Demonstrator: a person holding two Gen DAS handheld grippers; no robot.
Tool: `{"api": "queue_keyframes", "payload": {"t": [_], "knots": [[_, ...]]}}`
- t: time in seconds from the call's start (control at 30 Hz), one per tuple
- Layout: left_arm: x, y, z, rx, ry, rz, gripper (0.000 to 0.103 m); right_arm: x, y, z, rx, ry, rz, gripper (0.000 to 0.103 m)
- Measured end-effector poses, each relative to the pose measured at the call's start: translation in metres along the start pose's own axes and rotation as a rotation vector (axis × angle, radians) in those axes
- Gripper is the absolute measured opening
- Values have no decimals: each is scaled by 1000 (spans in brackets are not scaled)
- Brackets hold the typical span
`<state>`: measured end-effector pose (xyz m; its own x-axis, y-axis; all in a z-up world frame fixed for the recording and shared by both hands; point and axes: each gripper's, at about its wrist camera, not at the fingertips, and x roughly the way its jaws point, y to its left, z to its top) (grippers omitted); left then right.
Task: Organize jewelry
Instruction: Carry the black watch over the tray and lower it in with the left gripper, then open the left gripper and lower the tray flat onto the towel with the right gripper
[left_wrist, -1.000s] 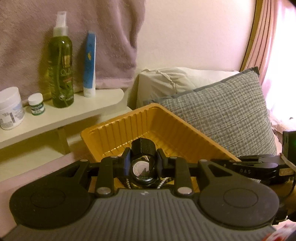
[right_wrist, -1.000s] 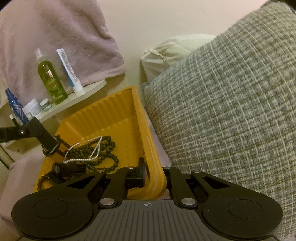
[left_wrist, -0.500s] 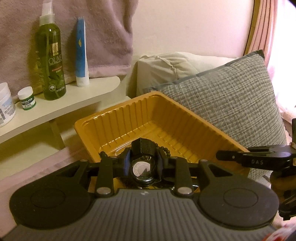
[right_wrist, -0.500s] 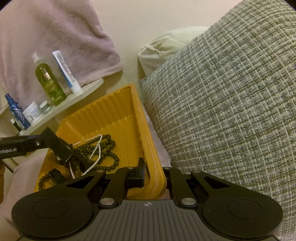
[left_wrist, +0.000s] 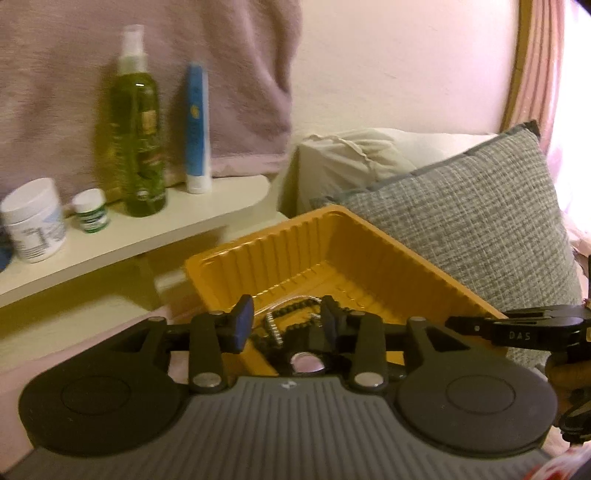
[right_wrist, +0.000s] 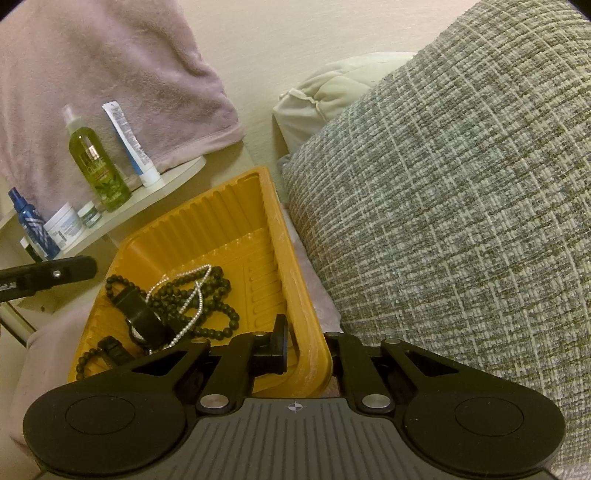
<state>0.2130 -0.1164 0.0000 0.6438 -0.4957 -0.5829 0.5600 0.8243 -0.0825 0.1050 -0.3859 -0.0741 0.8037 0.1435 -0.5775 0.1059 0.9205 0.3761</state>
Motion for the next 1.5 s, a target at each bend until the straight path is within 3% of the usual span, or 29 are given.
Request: {"api": "queue_keyframes", "payload": {"t": [0.13,0.2,0.27,0.33,0.4,0.47,0.5,0.67,0.83,1.07,1.5], "knots": [[-13,9,-9,-31,-10,50,44,0,-1,0,16,-2,3,6],[-19,13,-16,-58,-7,75,53,-1,-3,0,24,-2,7,6],[-23,16,-23,-85,-4,103,71,-3,-4,0,26,-2,8,7],[-28,19,-30,-111,-1,129,72,-4,-5,0,38,1,10,7],[-32,22,-36,-133,3,152,75,-5,-7,0,57,3,12,20],[-37,26,-43,-158,2,175,81,-8,-12,0,82,-1,11,66],[-39,27,-46,-167,3,184,82,-10,-15,-1,101,-11,22,70],[-47,29,-58,-200,19,251,96,-20,-22,-2,143,-20,37,75],[-53,30,-70,-248,61,300,102,-31,-23,-4,155,-28,31,84],[-62,26,-85,-305,83,325,102,-47,-20,-7,156,-17,0,87],[-85,14,-98,-343,126,363,102,-78,15,-12,12,18,-181,87]]}}
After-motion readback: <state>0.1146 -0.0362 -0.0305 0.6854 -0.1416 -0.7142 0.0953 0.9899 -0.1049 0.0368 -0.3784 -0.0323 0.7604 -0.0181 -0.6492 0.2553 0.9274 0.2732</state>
